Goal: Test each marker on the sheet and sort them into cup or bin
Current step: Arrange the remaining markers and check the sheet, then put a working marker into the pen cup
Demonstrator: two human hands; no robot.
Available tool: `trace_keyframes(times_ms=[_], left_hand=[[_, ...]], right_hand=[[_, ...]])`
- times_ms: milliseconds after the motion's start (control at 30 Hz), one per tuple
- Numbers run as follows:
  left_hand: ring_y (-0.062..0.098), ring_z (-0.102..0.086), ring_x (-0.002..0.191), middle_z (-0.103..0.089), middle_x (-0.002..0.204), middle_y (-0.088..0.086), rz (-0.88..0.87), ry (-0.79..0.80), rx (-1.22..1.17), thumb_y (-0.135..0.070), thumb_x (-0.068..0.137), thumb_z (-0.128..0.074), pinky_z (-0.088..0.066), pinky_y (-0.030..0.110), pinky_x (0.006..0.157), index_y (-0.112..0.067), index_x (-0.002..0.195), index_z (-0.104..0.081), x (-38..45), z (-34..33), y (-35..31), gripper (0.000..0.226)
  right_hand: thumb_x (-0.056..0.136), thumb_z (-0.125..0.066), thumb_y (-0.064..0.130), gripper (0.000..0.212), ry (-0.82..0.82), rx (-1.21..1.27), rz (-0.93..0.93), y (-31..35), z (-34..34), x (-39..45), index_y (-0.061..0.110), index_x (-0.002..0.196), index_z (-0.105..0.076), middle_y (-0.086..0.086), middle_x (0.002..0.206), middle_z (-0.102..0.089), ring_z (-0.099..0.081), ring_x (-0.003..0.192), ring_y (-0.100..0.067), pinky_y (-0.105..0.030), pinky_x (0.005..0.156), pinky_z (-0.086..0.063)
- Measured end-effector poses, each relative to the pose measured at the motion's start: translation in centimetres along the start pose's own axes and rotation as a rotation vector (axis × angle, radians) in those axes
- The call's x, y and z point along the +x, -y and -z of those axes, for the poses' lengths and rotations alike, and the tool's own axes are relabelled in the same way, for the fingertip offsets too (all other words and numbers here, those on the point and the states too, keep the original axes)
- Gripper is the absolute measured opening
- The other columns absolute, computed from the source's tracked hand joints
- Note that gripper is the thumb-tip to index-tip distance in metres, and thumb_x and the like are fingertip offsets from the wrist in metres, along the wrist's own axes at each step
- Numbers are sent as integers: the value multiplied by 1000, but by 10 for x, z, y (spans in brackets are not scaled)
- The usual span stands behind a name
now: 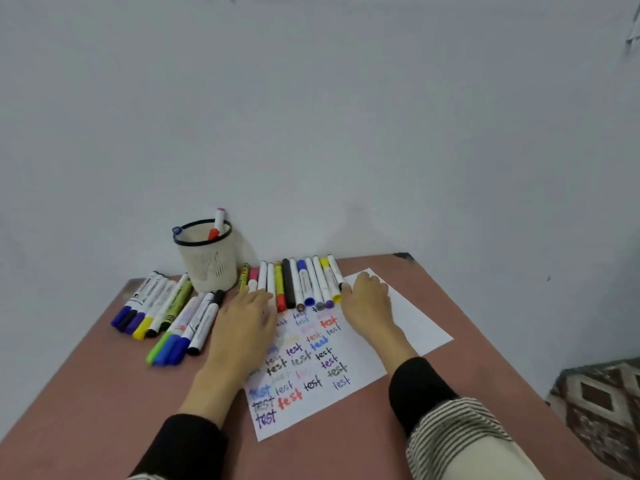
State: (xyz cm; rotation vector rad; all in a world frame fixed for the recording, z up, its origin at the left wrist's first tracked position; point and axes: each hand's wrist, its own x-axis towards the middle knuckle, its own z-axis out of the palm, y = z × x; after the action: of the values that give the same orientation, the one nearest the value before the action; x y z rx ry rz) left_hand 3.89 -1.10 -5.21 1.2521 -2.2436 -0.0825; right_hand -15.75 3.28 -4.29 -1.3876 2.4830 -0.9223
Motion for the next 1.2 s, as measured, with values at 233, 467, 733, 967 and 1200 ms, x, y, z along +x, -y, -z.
trace_keyframes(times_ms=[233, 467, 733, 967, 1200], left_hand=[[9, -51, 113, -55, 130, -8, -4, 79, -52, -38, 101, -39, -41, 29, 97, -23, 129, -53, 10, -12, 16, 34], [9, -46, 120, -50, 134, -10, 14, 73, -23, -44, 101, -36, -40, 34, 101, -26, 129, -51, 13, -17, 21, 37], [-2, -49, 105, -57, 118, -16, 130, -86, -423, -36, 101, -45, -38, 22, 91, -22, 126, -60, 13, 2, 8, 32], [11, -64, 111, -72, 111, -3, 410, 82, -1368, -19, 97, -53, -48, 27, 97, -13, 112, -67, 18, 8, 3, 21], [12, -66, 73, -69, 78, -2, 456, -70, -1569, -30, 101, -44, -55, 35, 76, -17, 97, -54, 20, 20, -5, 17]], right_hand=[[103, -33, 39, 42, -84, -136, -74, 13, -27, 17, 5, 121, -51, -13, 124, -57, -49, 114, -28, -39, 94, -36], [101, -41, 37, 37, -160, -65, -100, 8, -31, 23, 4, 115, -51, -9, 112, -62, -57, 102, -26, -37, 88, -43], [100, -52, 27, 18, -58, 744, 86, 9, 0, 12, 9, 97, -55, 1, 89, -60, -54, 76, -10, -18, 60, -43], [91, -67, 17, 3, 321, 808, 246, 15, -2, 0, 15, 92, -64, -9, 96, -69, -59, 68, -6, -20, 61, -51], [92, -59, 38, 23, 239, 887, 158, 17, 4, -7, 20, 100, -70, 3, 92, -70, -57, 73, -2, -16, 64, -43]])
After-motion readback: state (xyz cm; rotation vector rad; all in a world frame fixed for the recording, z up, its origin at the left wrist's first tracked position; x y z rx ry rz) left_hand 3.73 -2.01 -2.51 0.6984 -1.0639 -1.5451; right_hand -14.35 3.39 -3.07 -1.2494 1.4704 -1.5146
